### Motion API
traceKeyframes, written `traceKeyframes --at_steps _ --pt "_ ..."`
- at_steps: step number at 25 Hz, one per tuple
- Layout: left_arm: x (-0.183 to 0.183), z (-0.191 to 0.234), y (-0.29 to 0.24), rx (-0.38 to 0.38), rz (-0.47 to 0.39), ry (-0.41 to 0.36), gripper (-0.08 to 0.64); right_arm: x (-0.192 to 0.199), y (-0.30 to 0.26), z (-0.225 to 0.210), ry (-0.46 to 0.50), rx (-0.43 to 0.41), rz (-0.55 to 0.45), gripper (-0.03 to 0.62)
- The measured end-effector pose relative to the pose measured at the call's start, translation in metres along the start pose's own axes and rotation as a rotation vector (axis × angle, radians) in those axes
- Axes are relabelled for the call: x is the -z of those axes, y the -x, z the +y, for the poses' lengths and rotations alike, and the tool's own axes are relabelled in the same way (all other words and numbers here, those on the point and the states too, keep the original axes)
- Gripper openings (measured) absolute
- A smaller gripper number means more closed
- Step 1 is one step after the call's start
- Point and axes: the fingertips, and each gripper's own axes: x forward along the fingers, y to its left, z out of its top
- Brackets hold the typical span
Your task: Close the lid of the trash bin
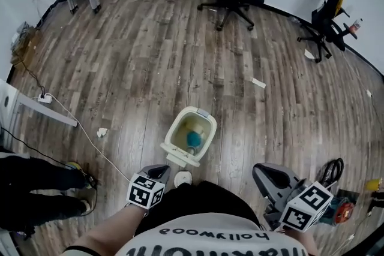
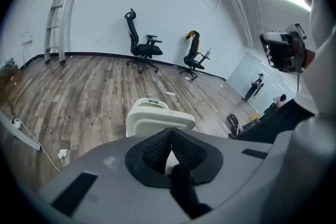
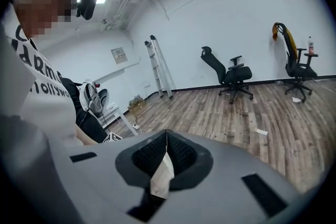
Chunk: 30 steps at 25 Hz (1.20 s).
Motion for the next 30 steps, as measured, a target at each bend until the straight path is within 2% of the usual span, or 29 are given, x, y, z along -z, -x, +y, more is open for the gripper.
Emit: traceKeyframes --at_steps 4,10,16,25,30 --pt "-0.001 0.013 -0.009 -0.016 0.023 0.022 0.008 -0.006 -0.013 -0.005 0.013 -0.004 0.032 0.011" --pt "0.006 0.019 -0.037 0.010 0.148 -0.035 0.008 -0.023 -0.039 -0.031 0.024 -0.016 0.028 0.011" --pt "-0.020 0.021 -0.064 0.002 0.104 -0.070 0.008 -0.039 -0.068 -0.073 0.040 -0.054 0.044 0.011" --pt "-0.077 0.029 -0.119 -0.029 0.098 -0.009 0.008 -0.066 -0.085 -0.146 0.023 -0.081 0.088 0.011" --pt "-0.099 0.039 -0.154 -0.044 0.089 0.010 0.008 -0.067 -0.096 -0.184 0.038 -0.074 0.144 0.011"
